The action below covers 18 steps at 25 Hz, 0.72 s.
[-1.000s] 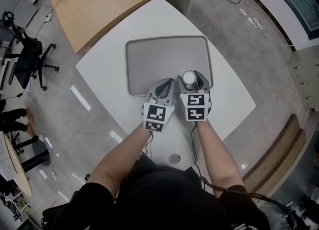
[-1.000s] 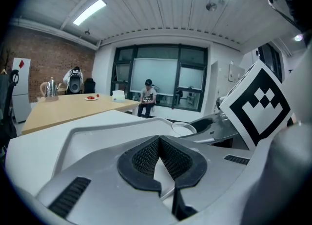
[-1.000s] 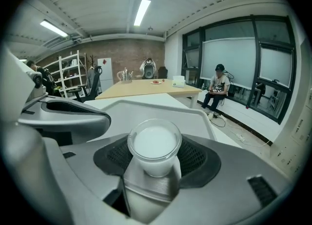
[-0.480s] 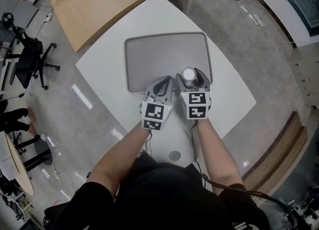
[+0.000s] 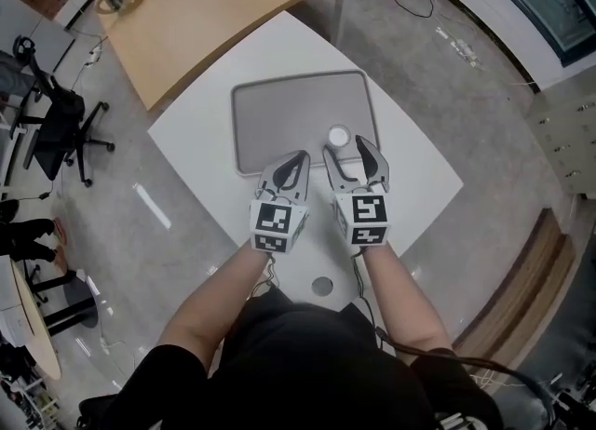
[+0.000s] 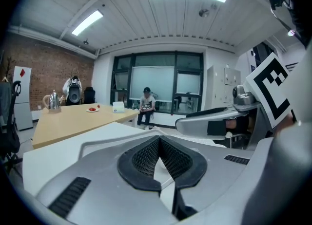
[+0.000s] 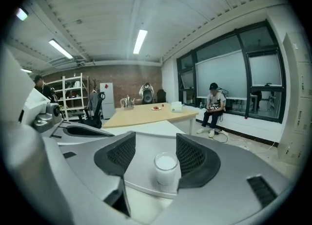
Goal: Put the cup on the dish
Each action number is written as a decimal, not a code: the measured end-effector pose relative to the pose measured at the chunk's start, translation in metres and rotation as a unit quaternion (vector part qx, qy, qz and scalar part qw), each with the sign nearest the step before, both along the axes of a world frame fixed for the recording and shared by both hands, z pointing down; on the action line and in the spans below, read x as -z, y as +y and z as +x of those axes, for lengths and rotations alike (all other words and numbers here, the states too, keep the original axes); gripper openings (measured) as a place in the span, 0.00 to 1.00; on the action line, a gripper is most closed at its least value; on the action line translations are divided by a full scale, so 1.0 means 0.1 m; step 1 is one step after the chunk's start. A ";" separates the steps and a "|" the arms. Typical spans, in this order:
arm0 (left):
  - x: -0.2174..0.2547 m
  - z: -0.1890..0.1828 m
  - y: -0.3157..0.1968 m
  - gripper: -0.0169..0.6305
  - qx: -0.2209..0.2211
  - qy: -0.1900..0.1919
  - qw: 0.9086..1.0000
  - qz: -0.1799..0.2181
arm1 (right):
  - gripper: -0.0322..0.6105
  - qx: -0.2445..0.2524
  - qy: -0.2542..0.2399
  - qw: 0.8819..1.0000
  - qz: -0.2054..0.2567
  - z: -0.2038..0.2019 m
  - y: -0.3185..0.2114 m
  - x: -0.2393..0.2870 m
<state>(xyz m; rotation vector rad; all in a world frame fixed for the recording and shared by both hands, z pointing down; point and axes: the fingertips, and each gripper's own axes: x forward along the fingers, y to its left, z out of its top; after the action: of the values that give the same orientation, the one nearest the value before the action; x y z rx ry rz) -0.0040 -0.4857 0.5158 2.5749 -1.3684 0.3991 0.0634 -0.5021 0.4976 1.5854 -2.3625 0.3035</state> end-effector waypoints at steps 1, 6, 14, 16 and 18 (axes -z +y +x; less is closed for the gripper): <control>0.08 -0.01 0.07 0.04 0.001 0.002 1.000 0.005 | 0.45 0.000 -0.004 1.000 0.008 0.00 0.09 0.09; 0.56 0.02 0.48 0.04 -0.002 0.014 0.999 0.040 | 0.41 -0.010 -0.006 0.999 0.041 0.03 0.57 0.51; 1.14 0.04 1.25 0.04 -0.013 0.031 0.997 0.065 | 0.14 -0.044 -0.023 0.996 0.077 0.08 1.43 1.08; 1.25 0.07 1.41 0.04 -0.017 0.035 0.997 0.072 | 0.11 -0.048 -0.021 0.995 0.079 0.11 1.59 1.15; 1.33 0.08 1.57 0.04 -0.021 0.033 0.996 0.082 | 0.09 -0.048 -0.024 0.995 0.080 0.13 1.74 1.20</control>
<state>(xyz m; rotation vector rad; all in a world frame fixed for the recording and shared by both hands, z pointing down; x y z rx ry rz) 0.0039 -0.3288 0.3831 2.7248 -1.3809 0.2132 0.0761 -0.3280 0.3773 1.7876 -2.4037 0.1774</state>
